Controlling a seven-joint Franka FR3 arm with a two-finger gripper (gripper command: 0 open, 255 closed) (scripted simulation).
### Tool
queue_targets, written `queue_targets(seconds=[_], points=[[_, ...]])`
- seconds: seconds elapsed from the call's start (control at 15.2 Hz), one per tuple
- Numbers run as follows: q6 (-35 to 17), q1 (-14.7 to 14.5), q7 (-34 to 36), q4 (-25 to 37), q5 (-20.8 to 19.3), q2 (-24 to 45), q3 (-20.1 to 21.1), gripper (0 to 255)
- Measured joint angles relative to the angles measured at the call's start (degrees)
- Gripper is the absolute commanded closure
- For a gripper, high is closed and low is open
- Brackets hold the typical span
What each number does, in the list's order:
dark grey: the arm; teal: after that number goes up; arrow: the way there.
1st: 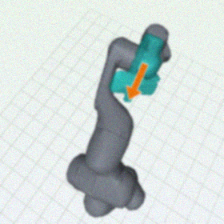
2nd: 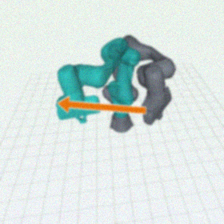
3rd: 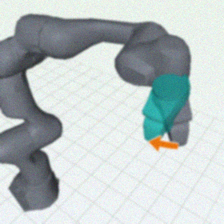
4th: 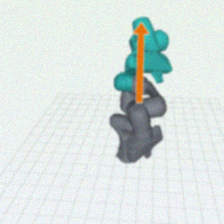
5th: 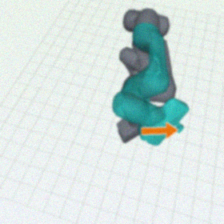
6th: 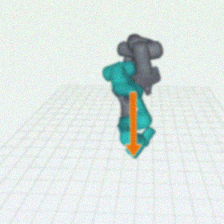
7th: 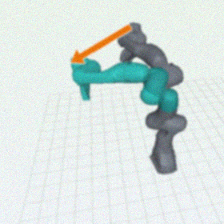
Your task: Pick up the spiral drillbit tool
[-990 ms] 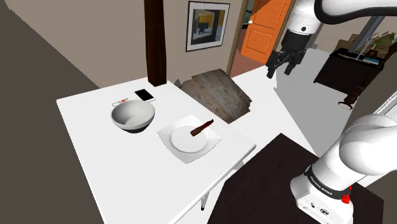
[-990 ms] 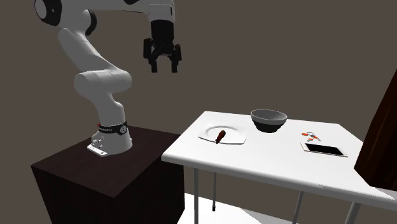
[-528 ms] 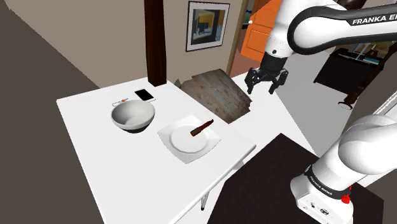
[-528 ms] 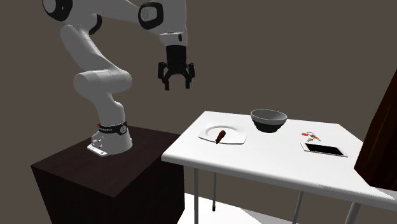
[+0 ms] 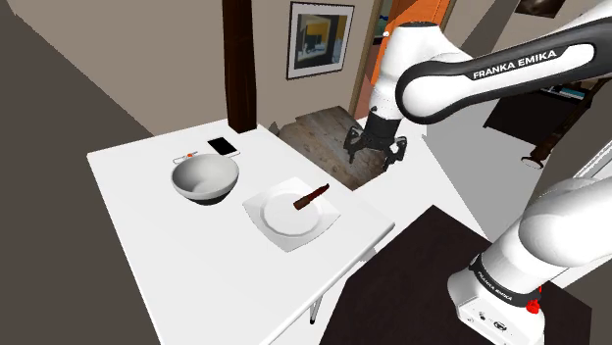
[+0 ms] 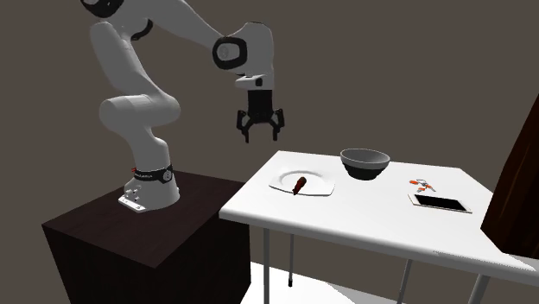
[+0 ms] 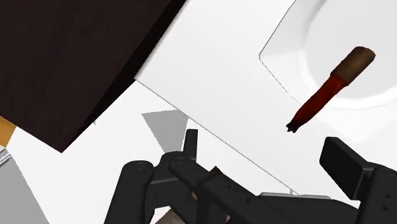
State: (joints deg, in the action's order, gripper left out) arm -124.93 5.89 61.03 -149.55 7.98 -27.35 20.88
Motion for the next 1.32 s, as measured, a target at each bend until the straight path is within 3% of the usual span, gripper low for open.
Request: queue_targets(seconds=[0.33,0.66,0.92,1.32], points=[[-8.8,3.6,16.6,3.1,-1.5,11.6,6.7,0],[-15.8,7.1,36.2,9.1,-9.8,25.7,11.1,0],[-19.3,6.4,51.6,14.7,-18.6,36.2,10.0,0],[-22.6,4.9,56.7,15.7,-23.5,41.4,7.8,0]])
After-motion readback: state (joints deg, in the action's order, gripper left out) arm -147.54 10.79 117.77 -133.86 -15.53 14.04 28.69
